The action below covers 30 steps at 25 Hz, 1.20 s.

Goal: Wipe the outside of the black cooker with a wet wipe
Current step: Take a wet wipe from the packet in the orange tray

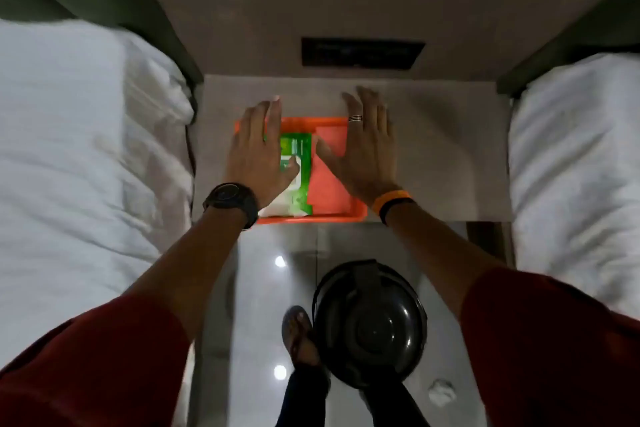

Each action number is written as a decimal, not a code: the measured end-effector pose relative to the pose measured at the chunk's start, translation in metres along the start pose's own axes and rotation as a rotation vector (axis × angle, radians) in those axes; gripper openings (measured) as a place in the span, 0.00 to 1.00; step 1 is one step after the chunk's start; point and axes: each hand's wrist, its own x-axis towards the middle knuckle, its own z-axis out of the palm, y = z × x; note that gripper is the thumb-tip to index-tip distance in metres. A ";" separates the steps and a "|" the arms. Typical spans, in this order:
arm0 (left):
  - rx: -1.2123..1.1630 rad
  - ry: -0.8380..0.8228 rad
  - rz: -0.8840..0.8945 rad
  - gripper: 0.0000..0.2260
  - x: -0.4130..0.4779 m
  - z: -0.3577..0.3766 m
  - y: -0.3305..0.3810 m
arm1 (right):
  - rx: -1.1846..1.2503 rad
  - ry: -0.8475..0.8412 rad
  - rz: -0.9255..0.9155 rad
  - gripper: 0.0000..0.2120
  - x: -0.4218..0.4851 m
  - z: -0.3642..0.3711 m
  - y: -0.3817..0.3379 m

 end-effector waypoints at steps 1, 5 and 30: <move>-0.044 -0.073 -0.053 0.41 -0.002 0.029 -0.016 | 0.090 -0.065 0.052 0.33 -0.009 0.033 0.004; -0.110 -0.355 -0.085 0.44 0.005 0.109 -0.068 | 0.347 -0.263 0.323 0.19 -0.023 0.126 0.003; -1.123 -0.202 -0.489 0.33 0.016 0.149 -0.100 | 0.368 -0.444 0.552 0.26 -0.016 0.205 -0.020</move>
